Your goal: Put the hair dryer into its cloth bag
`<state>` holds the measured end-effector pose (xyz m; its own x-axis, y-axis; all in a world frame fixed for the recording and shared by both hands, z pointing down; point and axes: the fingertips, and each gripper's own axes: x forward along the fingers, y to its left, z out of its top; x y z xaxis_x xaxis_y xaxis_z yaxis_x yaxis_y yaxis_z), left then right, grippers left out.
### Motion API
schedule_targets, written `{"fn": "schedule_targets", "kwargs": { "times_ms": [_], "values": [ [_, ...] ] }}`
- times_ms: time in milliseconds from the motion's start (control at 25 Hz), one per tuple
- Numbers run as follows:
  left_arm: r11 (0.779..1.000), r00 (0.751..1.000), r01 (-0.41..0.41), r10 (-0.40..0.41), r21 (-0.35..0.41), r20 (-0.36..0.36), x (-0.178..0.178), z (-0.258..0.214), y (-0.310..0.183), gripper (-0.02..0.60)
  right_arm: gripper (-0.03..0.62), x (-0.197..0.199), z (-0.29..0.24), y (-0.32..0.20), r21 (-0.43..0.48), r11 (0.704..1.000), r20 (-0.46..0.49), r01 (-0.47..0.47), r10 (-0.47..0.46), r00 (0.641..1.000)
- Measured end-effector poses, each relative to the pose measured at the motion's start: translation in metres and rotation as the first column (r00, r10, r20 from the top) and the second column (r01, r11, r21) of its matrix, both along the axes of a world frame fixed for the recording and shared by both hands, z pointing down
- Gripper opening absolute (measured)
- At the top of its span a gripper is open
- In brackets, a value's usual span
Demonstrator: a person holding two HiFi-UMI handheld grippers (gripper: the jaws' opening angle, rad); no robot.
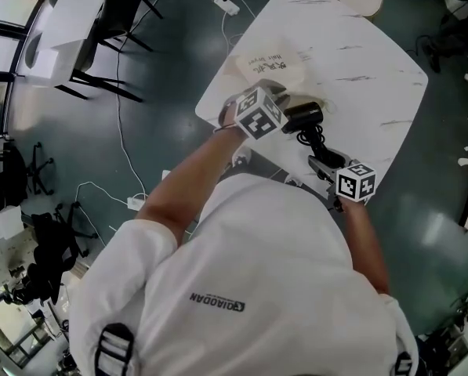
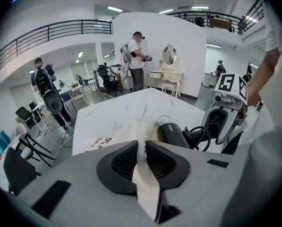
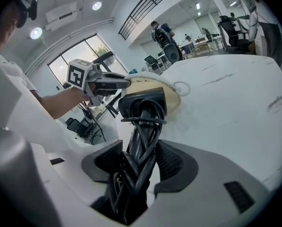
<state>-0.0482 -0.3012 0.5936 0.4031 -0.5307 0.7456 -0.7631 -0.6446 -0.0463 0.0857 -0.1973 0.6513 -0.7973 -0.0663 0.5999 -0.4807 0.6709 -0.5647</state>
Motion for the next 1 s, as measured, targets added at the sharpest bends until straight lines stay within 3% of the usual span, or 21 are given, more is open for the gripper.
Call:
{"fn": "schedule_targets", "kwargs": {
  "times_ms": [320,720,1000],
  "values": [
    [1.000,1.000,-0.002,0.002,-0.007,0.004,-0.012,0.008,0.009,0.072,0.238,-0.044,0.015,-0.019,0.030,0.999,-0.033,0.036,-0.035,0.999],
    [1.000,0.999,-0.028,0.028,-0.006,-0.033,-0.004,-0.002,0.007,0.072,0.238,-0.078,0.031,-0.066,0.150,0.987,-0.152,0.060,-0.037,0.988],
    [0.997,0.992,0.063,-0.067,-0.041,-0.103,-0.026,-0.003,0.005,0.072,0.238,-0.093,0.041,-0.080,0.245,0.959,-0.245,0.143,-0.082,0.966]
  ]
}}
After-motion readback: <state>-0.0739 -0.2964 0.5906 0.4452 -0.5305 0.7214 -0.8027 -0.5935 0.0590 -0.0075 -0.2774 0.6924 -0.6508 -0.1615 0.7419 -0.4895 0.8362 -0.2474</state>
